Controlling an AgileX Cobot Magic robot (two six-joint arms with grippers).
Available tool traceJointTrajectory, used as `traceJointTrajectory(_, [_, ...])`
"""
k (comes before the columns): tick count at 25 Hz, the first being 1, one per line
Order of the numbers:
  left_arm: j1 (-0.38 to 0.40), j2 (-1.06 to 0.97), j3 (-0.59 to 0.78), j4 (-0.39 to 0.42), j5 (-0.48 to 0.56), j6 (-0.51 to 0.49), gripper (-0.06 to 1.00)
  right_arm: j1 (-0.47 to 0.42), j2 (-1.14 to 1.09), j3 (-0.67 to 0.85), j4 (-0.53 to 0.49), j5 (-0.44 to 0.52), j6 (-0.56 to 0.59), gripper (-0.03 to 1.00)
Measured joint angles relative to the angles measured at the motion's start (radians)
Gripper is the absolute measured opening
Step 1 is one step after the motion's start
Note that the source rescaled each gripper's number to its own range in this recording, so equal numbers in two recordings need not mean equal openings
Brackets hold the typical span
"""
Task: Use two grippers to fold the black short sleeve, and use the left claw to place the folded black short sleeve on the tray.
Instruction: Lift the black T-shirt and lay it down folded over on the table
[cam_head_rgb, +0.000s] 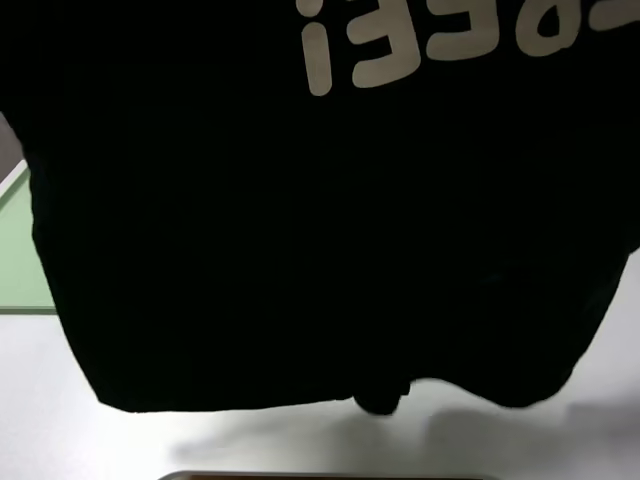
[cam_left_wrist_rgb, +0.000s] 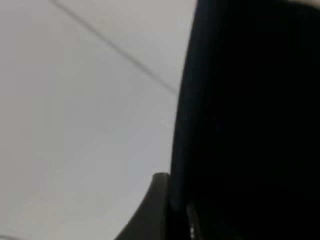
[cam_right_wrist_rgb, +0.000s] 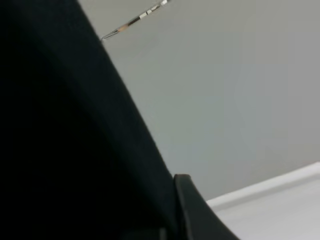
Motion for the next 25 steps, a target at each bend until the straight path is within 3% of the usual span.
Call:
traceJointTrajectory(3, [0.001,0.120,0.000,0.073,-0.037,-0.013,0.00,0.000,0.110,-0.009,-0.054,-0.001,0.028,0.00])
traceJointTrajectory(7, [0.001,0.361,0.000,0.185,-0.124,-0.031,0.00,-0.001,0.380,-0.009,-0.194,-0.005,0.147,0.00])
traceJointTrajectory(8, [0.003,0.420,0.000,0.217,-0.153,-0.034,0.00,-0.007,0.465,-0.009,-0.248,-0.014,0.179,0.00])
traceJointTrajectory(9, [0.009,0.477,0.000,0.242,-0.184,-0.034,0.00,-0.014,0.612,-0.009,-0.373,-0.025,0.263,0.00])
traceJointTrajectory(12, [0.049,0.619,0.000,0.311,-0.282,-0.037,0.00,-0.042,0.805,-0.023,-0.550,-0.046,0.410,0.00])
traceJointTrajectory(19, [0.196,0.782,0.000,0.330,-0.443,0.028,0.00,-0.103,1.096,-0.100,-0.873,-0.138,0.722,0.00])
traceJointTrajectory(25, [0.231,0.795,0.000,0.332,-0.518,0.156,0.00,-0.148,1.181,-0.118,-1.061,-0.223,0.763,0.00])
